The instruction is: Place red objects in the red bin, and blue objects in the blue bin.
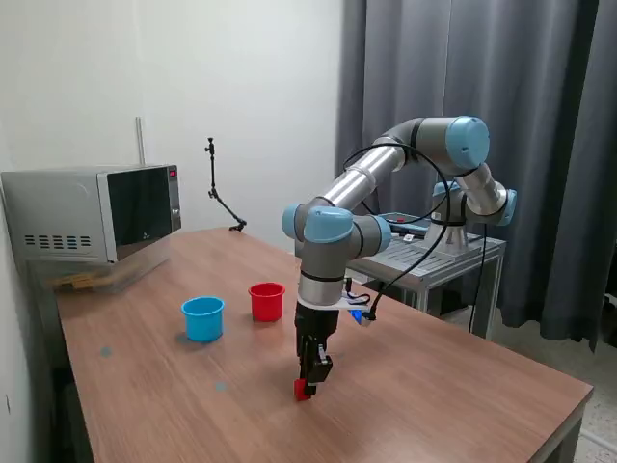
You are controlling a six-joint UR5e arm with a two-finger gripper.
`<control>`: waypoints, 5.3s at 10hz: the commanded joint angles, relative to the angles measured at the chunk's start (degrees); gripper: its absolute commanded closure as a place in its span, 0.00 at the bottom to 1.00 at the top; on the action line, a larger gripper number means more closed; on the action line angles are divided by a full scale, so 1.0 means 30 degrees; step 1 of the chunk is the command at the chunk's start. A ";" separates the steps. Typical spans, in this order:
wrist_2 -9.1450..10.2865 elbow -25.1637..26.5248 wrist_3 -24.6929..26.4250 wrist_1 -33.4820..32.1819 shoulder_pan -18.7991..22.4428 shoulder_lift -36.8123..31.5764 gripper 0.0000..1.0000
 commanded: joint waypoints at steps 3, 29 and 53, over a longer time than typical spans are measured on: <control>-0.0001 -0.0094 0.0003 0.0022 0.0001 -0.0013 1.00; 0.0233 0.6701 -0.0115 0.2248 -0.4800 -0.8860 1.00; 0.0086 1.0627 -0.0144 -0.1149 -0.8057 -0.8423 1.00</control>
